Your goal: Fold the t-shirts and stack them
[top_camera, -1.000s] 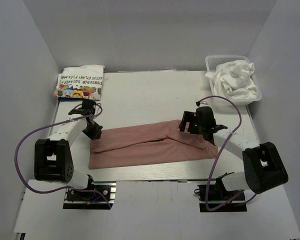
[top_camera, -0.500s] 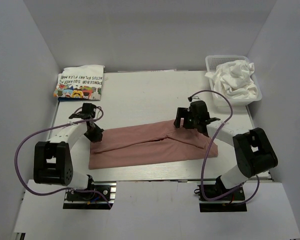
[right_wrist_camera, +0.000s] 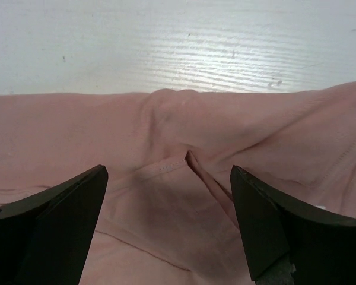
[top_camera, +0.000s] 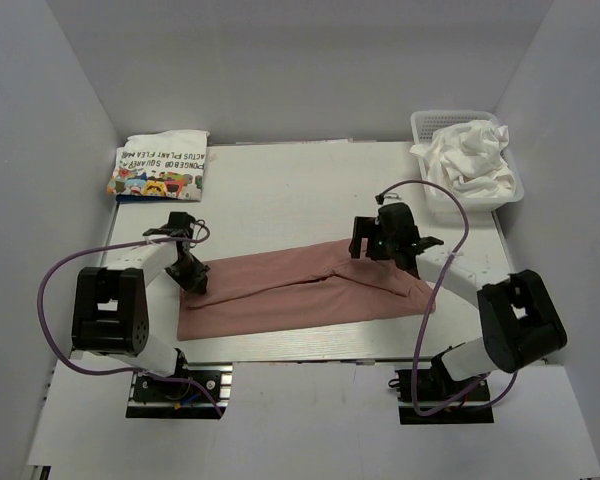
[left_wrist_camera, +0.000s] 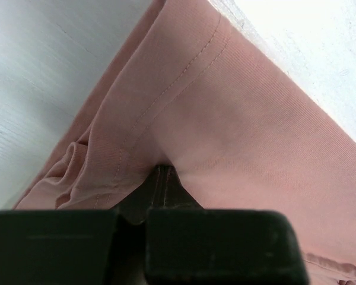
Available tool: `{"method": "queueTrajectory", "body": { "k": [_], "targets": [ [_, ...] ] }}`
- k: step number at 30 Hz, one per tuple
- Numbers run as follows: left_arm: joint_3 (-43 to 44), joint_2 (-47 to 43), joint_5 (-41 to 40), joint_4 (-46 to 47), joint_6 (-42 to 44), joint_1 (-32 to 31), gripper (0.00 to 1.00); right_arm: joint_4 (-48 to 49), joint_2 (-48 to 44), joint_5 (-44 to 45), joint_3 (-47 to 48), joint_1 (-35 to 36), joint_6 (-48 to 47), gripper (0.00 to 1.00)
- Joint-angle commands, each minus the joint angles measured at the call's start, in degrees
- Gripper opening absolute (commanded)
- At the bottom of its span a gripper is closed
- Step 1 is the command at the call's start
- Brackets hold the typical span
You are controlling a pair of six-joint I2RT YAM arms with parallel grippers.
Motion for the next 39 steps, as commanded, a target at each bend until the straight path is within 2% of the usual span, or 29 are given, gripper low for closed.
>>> {"method": "queueTrajectory", "body": {
  "k": [1,4,7,12,15,19,23,27,28,30,32,33,34,36,39],
  "targets": [
    [-4.1,5.1,-1.2,2.8,-0.3,-0.2,0.00,-1.9,-4.2,6.4,-0.1,0.5,0.1,0.90],
    [-4.1,3.1,-2.5,1.7,-0.3,-0.2,0.00,-2.1,-6.2,6.6,-0.3,0.8,-0.2,0.90],
    [-4.1,1.4,-3.7,0.4,-0.3,-0.2,0.00,-1.8,-6.3,3.0,0.1,1.5,-1.0,0.90],
    [-2.9,-0.6,-4.8,-0.7,-0.8,-0.2,0.00,-0.2,-2.9,-1.5,-0.6,3.0,-1.1,0.85],
    [-2.2,-0.6,-5.3,-0.7,-0.8,-0.2,0.00,-0.2,-0.2,-0.3,-0.6,3.4,-0.2,0.85],
    [-0.5,-1.9,-6.3,-2.0,-0.8,-0.2,0.00,-0.4,3.5,6.1,1.3,3.1,1.1,0.85],
    [-0.5,-3.1,-7.0,-2.5,-0.8,-0.2,0.00,1.5,5.8,6.5,1.7,3.0,0.0,0.85],
    [-0.5,-3.2,-7.6,-3.1,-0.8,0.3,0.00,1.0,6.0,0.6,2.2,3.3,0.1,0.66],
    [-0.5,-3.2,-7.6,-3.1,-0.8,0.3,0.00,1.2,5.4,-0.3,1.7,3.4,0.5,0.53],
    [-0.5,-3.2,-7.6,-3.1,-0.8,0.3,0.00,1.7,3.6,-2.6,0.0,3.4,1.3,0.44],
    [-0.5,-3.2,-7.6,-3.1,-0.8,0.3,0.00,1.4,1.2,-2.0,-0.9,3.4,1.7,0.46],
    [-0.5,-3.2,-7.6,-3.1,-0.8,0.3,0.00,1.2,0.8,-0.5,-1.7,3.4,2.0,0.49],
    [-0.5,-3.2,-7.6,-3.1,-0.8,0.3,0.00,0.8,0.3,-0.1,-1.9,3.4,2.1,0.57],
    [-0.5,-3.2,-7.6,-3.1,-0.8,0.3,0.00,0.6,-0.7,0.8,-2.1,3.6,2.0,0.57],
    [-0.5,-3.2,-7.6,-3.1,-0.8,0.3,0.00,-1.6,-1.2,1.4,-1.9,3.4,2.0,0.70]
  ]
}}
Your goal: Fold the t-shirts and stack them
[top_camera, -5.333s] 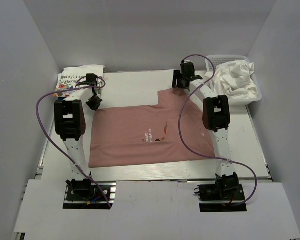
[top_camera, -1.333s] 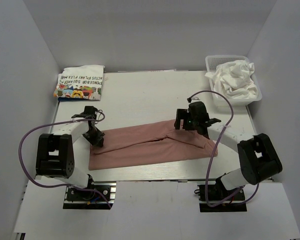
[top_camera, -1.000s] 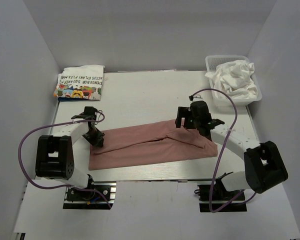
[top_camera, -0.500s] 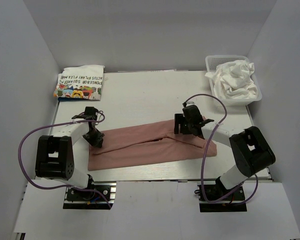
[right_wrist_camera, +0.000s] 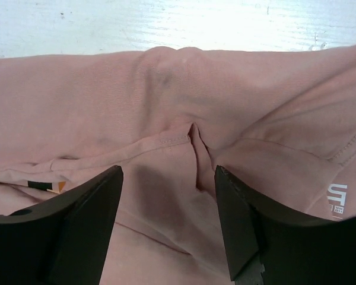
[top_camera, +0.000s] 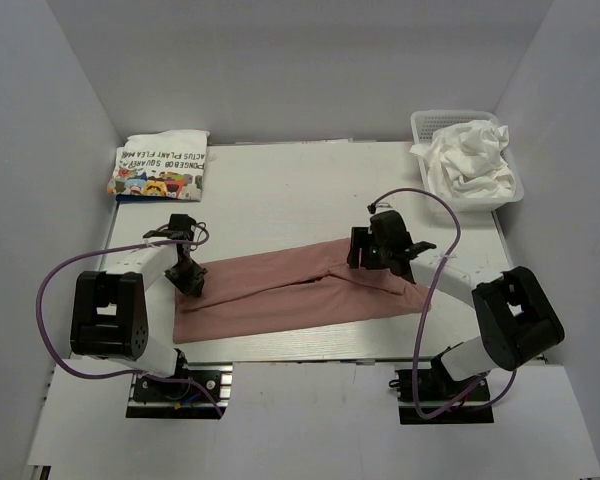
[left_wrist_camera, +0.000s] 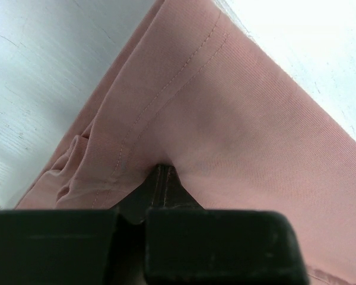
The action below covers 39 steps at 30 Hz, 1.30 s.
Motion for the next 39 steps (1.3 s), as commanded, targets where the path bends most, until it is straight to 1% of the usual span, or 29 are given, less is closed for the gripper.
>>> {"method": "queueTrajectory", "body": {
  "k": [1,10,11,13,16,17,18,22,24,25,27,28,32,35,38,39],
  "targets": [
    [-0.4,-1.0,-2.4,-1.1,0.1,0.4,0.00,-0.8,-1.7,1.3,-0.1,0.3,0.2,0.70],
    [-0.4,-1.5,-2.4,-1.1,0.1,0.4,0.00,0.5,-1.3,-0.7,1.7,2.0,-2.5,0.70],
    [-0.4,-1.5,-3.0,-1.1,0.1,0.4,0.00,0.7,-1.0,-0.6,2.0,2.2,-2.6,0.66],
    [-0.4,-1.5,-3.0,-1.1,0.1,0.4,0.00,0.6,0.3,-0.8,2.4,2.3,-2.2,0.66],
    [-0.4,-1.5,-3.0,-1.6,0.1,0.4,0.00,-0.1,0.9,-1.2,1.8,2.8,-1.3,0.63],
    [-0.4,-1.5,-3.0,-1.6,0.1,0.4,0.00,-0.2,1.0,-0.9,1.7,2.8,-1.2,0.60],
    [-0.4,-1.5,-3.0,-1.6,0.1,0.4,0.00,0.0,1.1,-0.6,1.3,3.0,-1.1,0.52],
    [-0.4,-1.0,-3.0,-1.6,0.1,0.4,0.00,-0.4,1.0,0.1,1.0,3.1,-1.0,0.33],
    [-0.4,-1.0,-3.0,-1.6,0.1,0.4,0.00,-0.8,0.8,1.9,1.2,3.1,-1.0,0.23],
    [-0.4,-1.0,-3.0,-1.6,0.1,0.4,0.00,-0.9,0.7,2.8,1.2,3.2,-1.0,0.14],
    [-0.4,-1.0,-3.0,-1.6,0.1,0.4,0.00,-1.6,0.3,3.4,1.7,3.0,-1.3,0.02],
    [-0.4,-1.0,-3.0,-1.6,0.1,0.4,0.00,-1.6,-0.8,3.7,1.7,3.0,-1.2,0.00],
    [-0.4,-1.5,-3.0,-1.6,0.1,0.4,0.00,-2.0,-4.0,3.2,0.3,3.4,-2.4,0.00],
    [-0.4,-2.1,-3.0,-1.6,0.1,0.4,0.00,-2.7,-6.2,-0.8,-0.7,4.0,-4.5,0.00],
    [-0.4,-2.1,-3.0,-1.6,0.1,0.4,0.00,-3.7,-7.9,-6.6,-2.2,5.3,-3.9,0.00],
    [-0.4,-2.1,-3.0,-1.6,0.1,0.4,0.00,-3.4,-8.7,-7.1,-3.9,6.5,-3.4,0.00]
  ]
}}
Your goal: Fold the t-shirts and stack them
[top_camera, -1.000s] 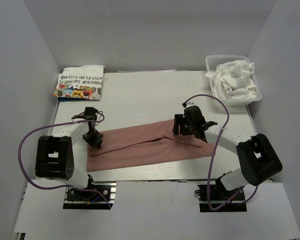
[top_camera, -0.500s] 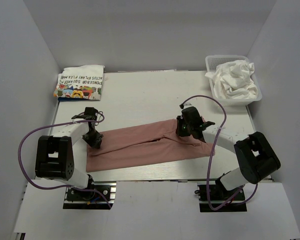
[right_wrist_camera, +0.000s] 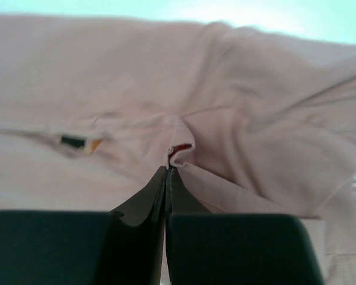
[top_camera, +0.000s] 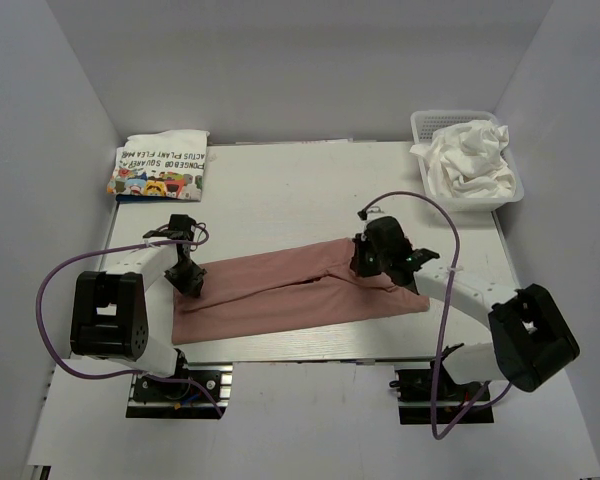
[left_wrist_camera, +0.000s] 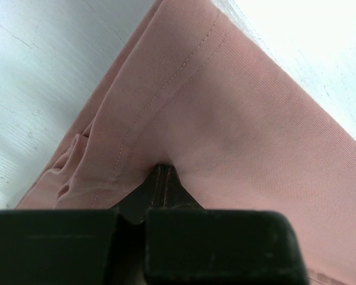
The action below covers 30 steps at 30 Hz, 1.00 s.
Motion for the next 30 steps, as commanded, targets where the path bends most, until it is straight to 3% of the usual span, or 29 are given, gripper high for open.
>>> {"method": "queueTrajectory", "body": {
  "k": [1,7,9,11,14,15,17,18,22,25,30],
  "targets": [
    [-0.4,-2.0,-2.0,-1.0,0.1,0.4,0.00,-0.6,-2.4,-5.9,-3.2,2.2,1.6,0.00],
    [-0.4,-2.0,-2.0,-1.0,0.1,0.4,0.00,1.4,-7.1,-10.6,-9.2,5.1,5.5,0.01],
    [-0.4,-2.0,-2.0,-1.0,0.1,0.4,0.00,2.3,-9.2,-14.1,-10.4,6.7,5.3,0.12],
    [-0.9,-2.0,-2.0,-1.0,0.1,0.4,0.00,3.0,-10.5,-18.1,-11.0,7.7,3.9,0.15],
    [-0.9,-2.5,-2.0,-1.0,-0.4,0.4,0.00,3.0,-12.8,-24.4,-11.0,8.5,2.5,0.41],
    [-0.9,-2.5,-2.0,-1.0,-0.4,0.4,0.00,2.9,-13.3,-24.9,-10.8,8.5,2.0,0.58],
    [-1.4,-2.5,-2.0,-1.0,-0.4,0.4,0.00,0.7,-15.7,-24.6,-9.7,8.3,1.8,0.80],
    [-1.4,-3.0,-2.0,-1.0,-0.4,0.4,0.00,0.1,-16.9,-19.9,-9.4,8.1,1.9,0.90],
    [-1.4,-3.6,-2.0,-1.0,-0.4,0.4,0.00,-0.9,-18.5,-3.6,-7.2,7.8,4.0,0.90],
    [-1.4,-4.2,-2.0,-1.0,-0.4,0.4,0.00,-1.4,-16.3,2.4,-4.9,7.3,3.5,0.90],
    [-0.9,-3.6,-2.0,-2.2,-1.0,0.4,0.00,-3.7,-6.0,5.5,-2.2,6.1,4.2,0.90]
  ]
}}
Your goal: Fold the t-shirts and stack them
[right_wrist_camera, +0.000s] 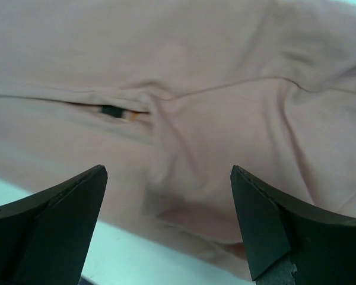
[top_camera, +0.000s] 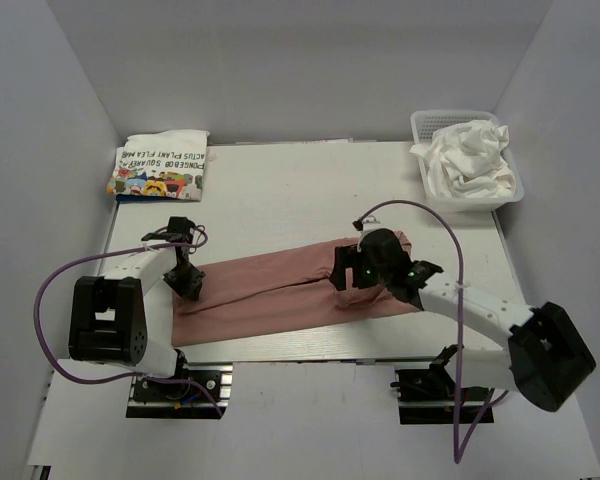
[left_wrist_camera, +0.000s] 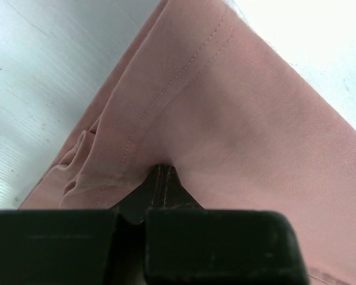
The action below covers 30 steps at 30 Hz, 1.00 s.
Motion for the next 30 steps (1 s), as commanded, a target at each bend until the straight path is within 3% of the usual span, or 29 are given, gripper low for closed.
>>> {"method": "queueTrajectory", "body": {
  "k": [1,5,11,16,19,20,23,30],
  "targets": [
    [0.2,-1.9,-1.5,-1.2,-0.8,0.4,0.00,-4.5,6.1,5.3,2.3,-0.7,1.2,0.90],
    [0.2,-2.5,-2.0,-1.2,-0.8,0.4,0.00,-8.8,7.2,5.3,-0.4,-1.1,6.0,0.90],
    [-0.3,-3.5,-2.6,-1.7,-0.8,0.4,0.00,-16.1,-6.7,4.2,-6.8,-0.9,13.3,0.90],
    [3.6,-3.5,-3.7,-4.4,-2.0,-0.2,0.00,-12.4,-12.9,7.4,-8.4,-1.0,14.7,0.90],
    [7.6,-4.1,-3.7,-6.7,-2.0,-0.2,0.00,-11.6,-8.9,10.8,-5.1,-1.2,14.5,0.90],
    [9.2,-4.1,-3.0,-7.3,-1.5,-0.8,0.00,-13.2,-7.7,16.4,-2.2,-1.2,16.2,0.90],
    [9.2,-4.7,-1.0,-4.2,1.3,-2.1,0.02,-16.9,-0.5,22.5,2.3,-2.5,18.8,0.90],
    [7.5,3.8,-0.4,-4.0,1.8,-4.5,0.00,-15.7,12.1,21.7,7.6,-7.1,18.4,0.90]
  ]
}}
